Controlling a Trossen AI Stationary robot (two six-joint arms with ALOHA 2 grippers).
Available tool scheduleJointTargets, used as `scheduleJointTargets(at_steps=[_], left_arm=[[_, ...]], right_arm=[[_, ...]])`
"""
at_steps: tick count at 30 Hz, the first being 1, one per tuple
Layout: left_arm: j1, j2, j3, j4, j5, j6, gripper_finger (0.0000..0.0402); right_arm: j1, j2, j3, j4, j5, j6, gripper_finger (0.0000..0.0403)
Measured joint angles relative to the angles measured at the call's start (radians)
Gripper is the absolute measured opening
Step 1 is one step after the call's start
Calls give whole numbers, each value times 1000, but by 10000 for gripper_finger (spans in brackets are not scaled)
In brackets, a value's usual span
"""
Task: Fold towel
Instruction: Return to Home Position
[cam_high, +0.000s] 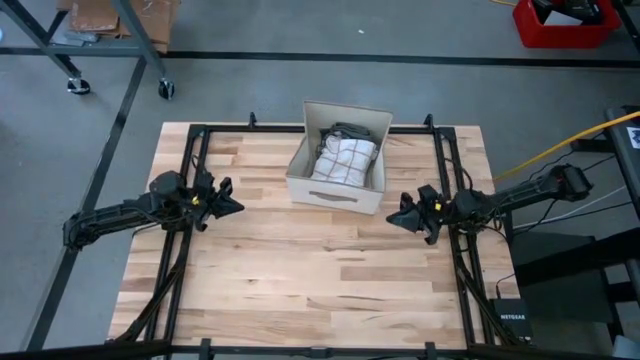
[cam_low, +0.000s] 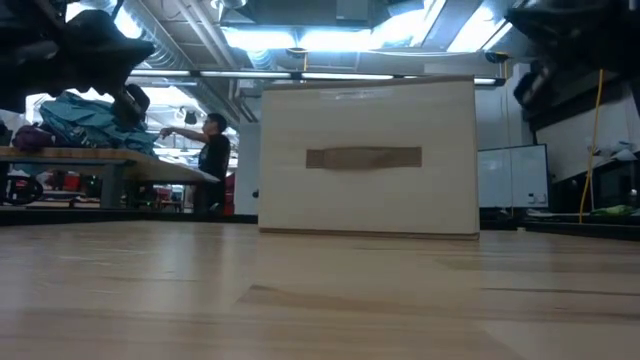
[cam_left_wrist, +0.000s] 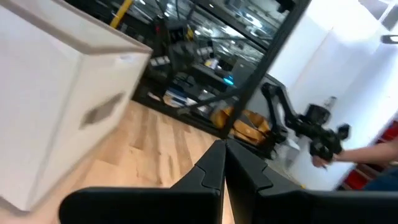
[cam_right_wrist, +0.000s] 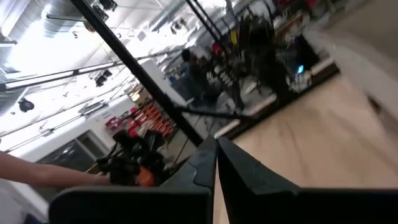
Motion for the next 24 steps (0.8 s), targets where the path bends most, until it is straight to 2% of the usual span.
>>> scheduleJointTargets(at_steps=[4, 9, 18, 24], left_arm=[[0, 0, 0, 4, -83, 9, 3], [0, 0, 0, 3, -162, 8, 3], [0, 0, 0, -6, -172, -72, 3], [0, 0, 0, -7, -172, -16, 3]], right_arm=[[0, 0, -49, 3, -28, 60, 21], [0, 1, -82, -14, -53, 57, 21], [0, 1, -83, -239, -25, -133, 21], [0, 1, -83, -436, 58, -159, 21]])
